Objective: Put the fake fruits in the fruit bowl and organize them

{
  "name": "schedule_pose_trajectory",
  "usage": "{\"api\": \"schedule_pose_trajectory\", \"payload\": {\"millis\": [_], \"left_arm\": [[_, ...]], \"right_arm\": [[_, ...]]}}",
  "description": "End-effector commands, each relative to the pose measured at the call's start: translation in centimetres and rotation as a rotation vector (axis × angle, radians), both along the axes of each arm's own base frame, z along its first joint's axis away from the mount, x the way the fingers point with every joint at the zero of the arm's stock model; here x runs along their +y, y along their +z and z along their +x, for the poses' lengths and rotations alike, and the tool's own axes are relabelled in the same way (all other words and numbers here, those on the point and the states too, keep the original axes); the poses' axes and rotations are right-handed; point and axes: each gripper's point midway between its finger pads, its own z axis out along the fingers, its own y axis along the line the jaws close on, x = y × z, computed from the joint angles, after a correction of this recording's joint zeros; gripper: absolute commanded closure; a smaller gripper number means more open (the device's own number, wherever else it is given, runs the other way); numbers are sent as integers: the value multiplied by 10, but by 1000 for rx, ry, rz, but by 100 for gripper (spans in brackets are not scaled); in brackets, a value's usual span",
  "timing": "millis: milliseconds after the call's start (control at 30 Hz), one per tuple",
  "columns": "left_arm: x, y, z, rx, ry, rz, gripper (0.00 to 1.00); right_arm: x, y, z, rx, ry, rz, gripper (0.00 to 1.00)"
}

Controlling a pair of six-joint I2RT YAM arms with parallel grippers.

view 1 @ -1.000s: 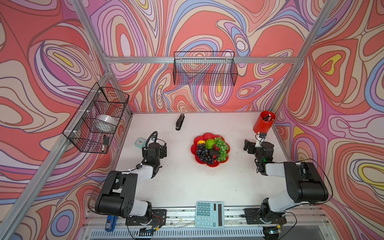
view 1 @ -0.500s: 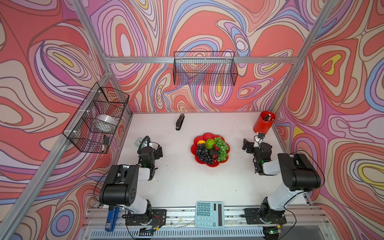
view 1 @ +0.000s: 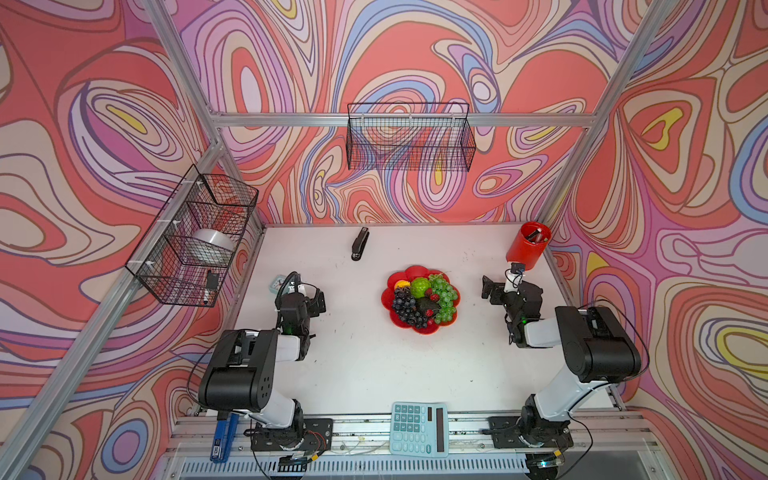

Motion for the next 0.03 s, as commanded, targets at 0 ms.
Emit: {"api": "schedule_pose_trajectory", "payload": {"millis": [0], "left_arm": [[-2,9,3,-43,-9,-4,0]], "right_arm": [[4,1,1,0,20,-8,2]]}}
